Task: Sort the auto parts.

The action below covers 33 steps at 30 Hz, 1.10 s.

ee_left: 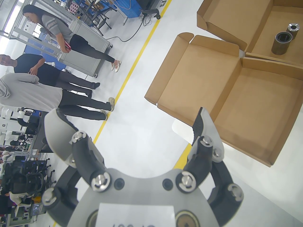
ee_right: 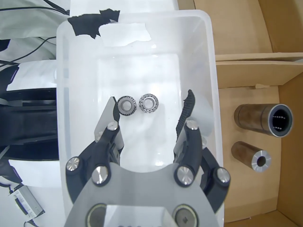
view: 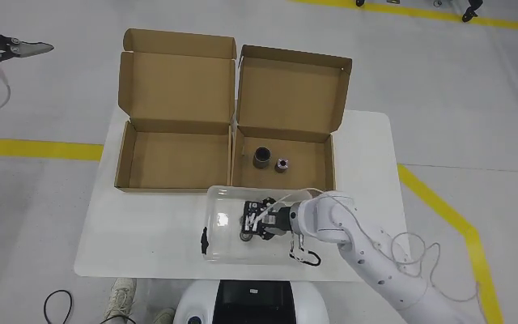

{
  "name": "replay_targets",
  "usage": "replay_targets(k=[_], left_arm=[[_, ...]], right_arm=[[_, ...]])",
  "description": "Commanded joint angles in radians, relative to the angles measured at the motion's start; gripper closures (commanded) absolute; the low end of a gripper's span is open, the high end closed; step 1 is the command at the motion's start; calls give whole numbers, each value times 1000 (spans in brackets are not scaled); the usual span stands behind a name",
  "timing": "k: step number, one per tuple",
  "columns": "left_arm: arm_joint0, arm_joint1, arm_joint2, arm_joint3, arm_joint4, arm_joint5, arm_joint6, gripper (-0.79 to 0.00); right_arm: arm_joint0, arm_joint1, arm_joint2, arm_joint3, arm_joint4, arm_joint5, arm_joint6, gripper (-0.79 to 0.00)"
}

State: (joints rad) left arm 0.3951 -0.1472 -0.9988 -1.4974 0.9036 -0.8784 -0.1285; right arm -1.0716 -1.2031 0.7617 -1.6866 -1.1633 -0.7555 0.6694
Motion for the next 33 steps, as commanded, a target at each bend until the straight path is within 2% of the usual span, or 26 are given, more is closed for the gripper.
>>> replay_targets(k=[1,11,12,14,33], left_arm=[[0,0,0,0,0,0,0,-785],[0,0,0,0,0,0,0,-785],[0,0,0,0,0,0,0,-785],[0,0,0,0,0,0,0,-785],[0,0,0,0,0,0,0,-785]], right_arm=[[12,-7,-23,25,-11,17,-6,-523],[56,-41,-112,79,-74,117,34,-523],[58,-43,-117,79,-77,120,32,-566],[61,-46,-120,74,-86,133,14,-785],[52,-46,-122,71,-99,139,-2,-785]])
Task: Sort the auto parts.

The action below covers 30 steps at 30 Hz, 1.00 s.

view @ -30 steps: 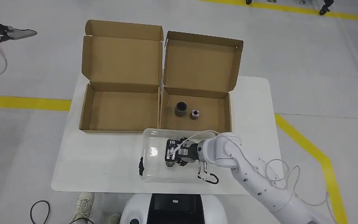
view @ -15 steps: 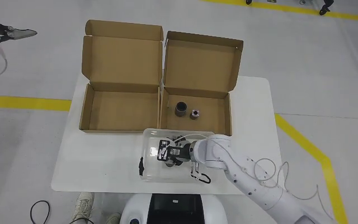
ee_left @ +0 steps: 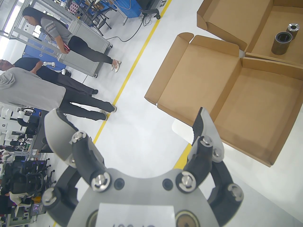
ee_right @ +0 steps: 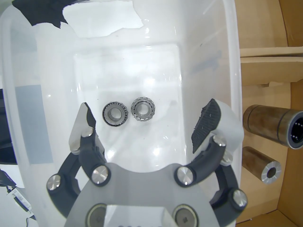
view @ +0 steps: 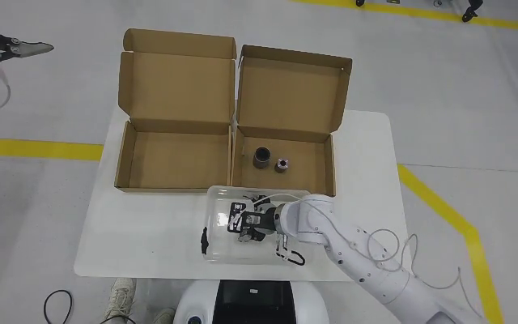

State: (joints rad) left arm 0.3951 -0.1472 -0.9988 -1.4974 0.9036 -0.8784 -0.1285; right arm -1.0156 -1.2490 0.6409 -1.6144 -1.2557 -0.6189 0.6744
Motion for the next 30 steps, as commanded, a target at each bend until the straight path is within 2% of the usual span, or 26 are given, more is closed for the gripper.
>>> replay_targets(k=[1,2,5,8,12,30], left_arm=[[0,0,0,0,0,0,0,-785],[0,0,0,0,0,0,0,-785],[0,0,0,0,0,0,0,-785],[0,0,0,0,0,0,0,-785],[0,0,0,0,0,0,0,-785],[0,0,0,0,0,0,0,-785]], right_arm=[[-7,0,-5,-4,-10,-7,-19,-785],[-9,0,-6,-2,-12,-14,-29,-779],[-10,-2,-11,8,-19,-18,-50,-554],[-7,-6,-17,24,-24,-15,-61,-517],[-1,-14,-29,36,-35,13,-41,-394],[0,-35,-50,73,-83,89,7,-382]])
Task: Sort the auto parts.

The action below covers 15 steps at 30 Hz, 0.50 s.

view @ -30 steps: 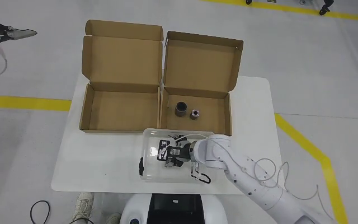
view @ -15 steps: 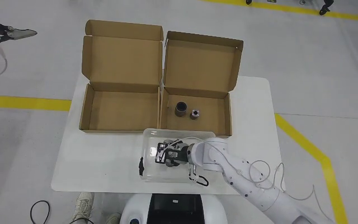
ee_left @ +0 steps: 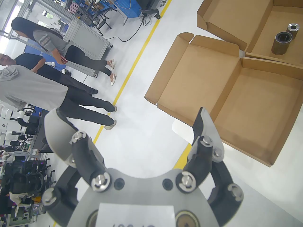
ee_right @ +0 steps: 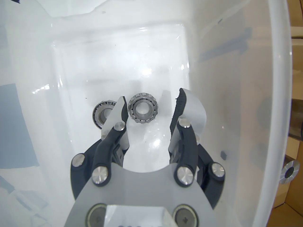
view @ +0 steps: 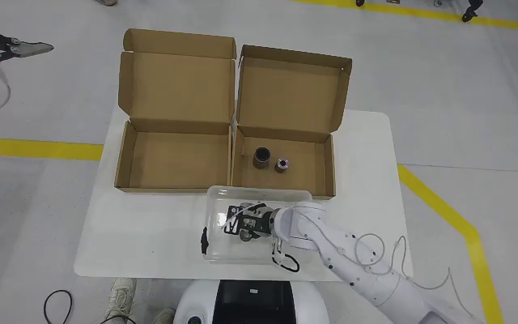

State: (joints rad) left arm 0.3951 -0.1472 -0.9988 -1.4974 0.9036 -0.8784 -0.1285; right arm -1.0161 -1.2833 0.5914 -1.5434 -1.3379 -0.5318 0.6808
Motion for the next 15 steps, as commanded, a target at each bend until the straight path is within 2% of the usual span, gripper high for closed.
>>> replay_targets(k=[1,5,15], left_arm=[[0,0,0,0,0,0,0,-785],[0,0,0,0,0,0,0,-785],[0,0,0,0,0,0,0,-785]], right_arm=[[1,-3,-2,5,-2,5,0,-379],[6,-9,-7,18,-7,15,-5,-357],[11,-23,-14,44,-7,22,10,-360]])
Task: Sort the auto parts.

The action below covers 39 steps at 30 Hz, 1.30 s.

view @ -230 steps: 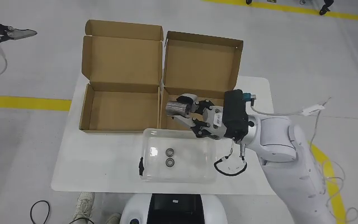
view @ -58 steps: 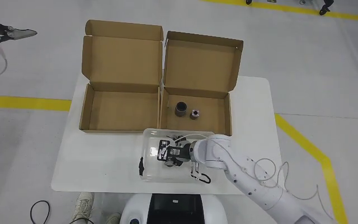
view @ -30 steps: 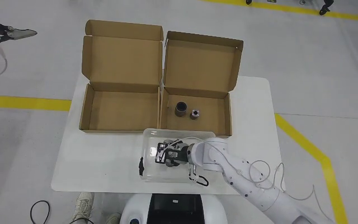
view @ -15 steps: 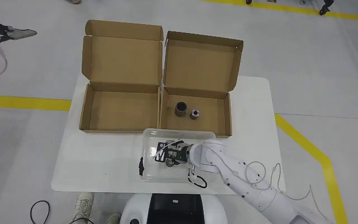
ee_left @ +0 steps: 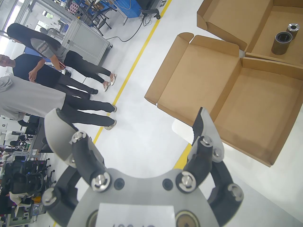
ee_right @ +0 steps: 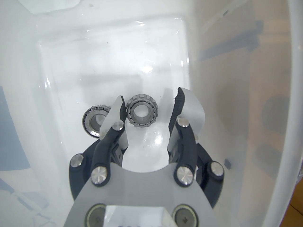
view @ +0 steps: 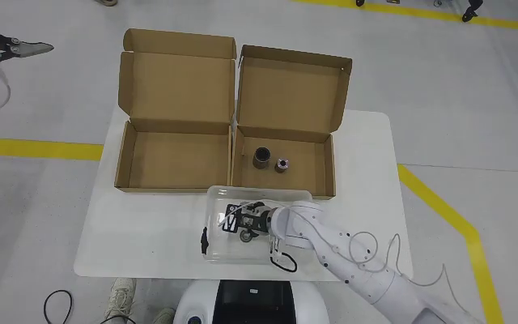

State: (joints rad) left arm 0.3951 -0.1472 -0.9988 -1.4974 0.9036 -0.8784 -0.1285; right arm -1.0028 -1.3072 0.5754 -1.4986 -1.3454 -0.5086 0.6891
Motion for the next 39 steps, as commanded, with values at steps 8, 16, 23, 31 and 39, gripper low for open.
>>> replay_targets(k=[8,16,23,31,39], left_arm=[[0,0,0,0,0,0,0,-785],[0,0,0,0,0,0,0,-785],[0,0,0,0,0,0,0,-785],[0,0,0,0,0,0,0,-785],[0,0,0,0,0,0,0,-785]], right_arm=[[-18,3,17,-7,-9,-2,11,-351],[-23,-1,19,-7,-22,-1,13,0],[-30,0,39,-28,-12,-23,-73,0],[-70,32,143,-80,9,-170,-452,0],[-79,46,218,-103,5,-196,-699,0]])
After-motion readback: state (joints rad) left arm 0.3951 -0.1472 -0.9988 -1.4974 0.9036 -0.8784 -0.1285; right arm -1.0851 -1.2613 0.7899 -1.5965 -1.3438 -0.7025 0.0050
